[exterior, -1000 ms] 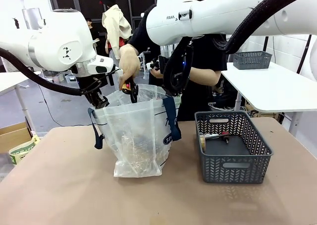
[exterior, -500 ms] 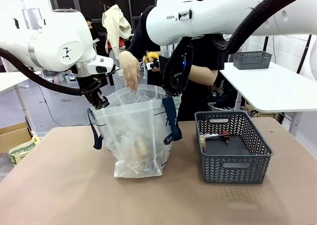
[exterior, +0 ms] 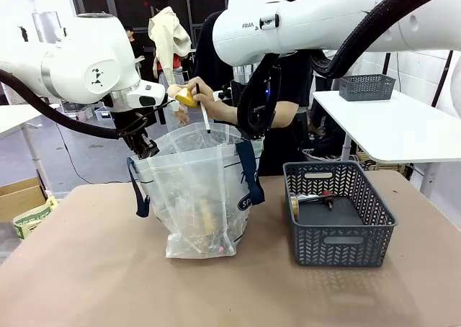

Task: Transfer purchased items from the store into the shopping bag.
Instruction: Move the Reusable shopping bag to the right side of the table.

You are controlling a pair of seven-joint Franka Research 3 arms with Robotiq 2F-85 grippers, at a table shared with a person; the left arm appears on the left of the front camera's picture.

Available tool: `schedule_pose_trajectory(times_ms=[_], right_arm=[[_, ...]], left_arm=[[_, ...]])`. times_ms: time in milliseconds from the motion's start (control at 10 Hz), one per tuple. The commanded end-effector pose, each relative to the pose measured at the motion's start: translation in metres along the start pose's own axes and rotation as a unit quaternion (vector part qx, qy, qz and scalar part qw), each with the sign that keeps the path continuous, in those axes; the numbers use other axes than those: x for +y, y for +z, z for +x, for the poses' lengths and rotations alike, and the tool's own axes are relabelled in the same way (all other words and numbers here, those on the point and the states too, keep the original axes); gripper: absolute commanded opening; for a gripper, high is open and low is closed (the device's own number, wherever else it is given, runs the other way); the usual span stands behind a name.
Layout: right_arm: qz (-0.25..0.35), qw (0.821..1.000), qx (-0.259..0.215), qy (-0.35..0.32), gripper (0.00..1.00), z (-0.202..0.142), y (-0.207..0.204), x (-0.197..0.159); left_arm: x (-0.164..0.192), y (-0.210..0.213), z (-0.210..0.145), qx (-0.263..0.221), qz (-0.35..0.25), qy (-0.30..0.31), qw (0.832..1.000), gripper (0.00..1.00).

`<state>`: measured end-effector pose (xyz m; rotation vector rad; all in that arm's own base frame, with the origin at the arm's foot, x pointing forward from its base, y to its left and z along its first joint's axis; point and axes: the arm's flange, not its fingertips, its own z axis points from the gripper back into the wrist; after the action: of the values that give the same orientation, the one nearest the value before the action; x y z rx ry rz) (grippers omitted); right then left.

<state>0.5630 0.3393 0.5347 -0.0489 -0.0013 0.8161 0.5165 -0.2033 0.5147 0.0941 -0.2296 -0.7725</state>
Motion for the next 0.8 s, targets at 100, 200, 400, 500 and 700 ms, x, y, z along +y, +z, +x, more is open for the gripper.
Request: schedule_pose_trajectory(times_ms=[100, 200, 400, 500, 700], right_arm=[[0.001, 1.000, 0.000, -0.003, 0.00, -0.0006, 0.0004, -0.0010], [0.001, 1.000, 0.000, -0.003, 0.00, -0.0006, 0.0004, -0.0010], [0.001, 1.000, 0.000, -0.003, 0.00, -0.0006, 0.0004, -0.0010], [0.001, 1.000, 0.000, -0.003, 0.00, -0.0006, 0.0004, -0.0010], [0.001, 1.000, 0.000, -0.003, 0.00, -0.0006, 0.0004, -0.0010]], left_arm=[[0.0015, 0.0008, -0.0003, -0.001, 0.002, 0.006, 1.000, 0.00], [0.0015, 0.0008, -0.0003, -0.001, 0.002, 0.006, 1.000, 0.00], [0.0015, 0.0008, -0.0003, -0.001, 0.002, 0.006, 1.000, 0.00], [0.0015, 0.0008, -0.0003, -0.001, 0.002, 0.006, 1.000, 0.00], [0.0015, 0.0008, -0.0003, -0.001, 0.002, 0.006, 1.000, 0.00]])
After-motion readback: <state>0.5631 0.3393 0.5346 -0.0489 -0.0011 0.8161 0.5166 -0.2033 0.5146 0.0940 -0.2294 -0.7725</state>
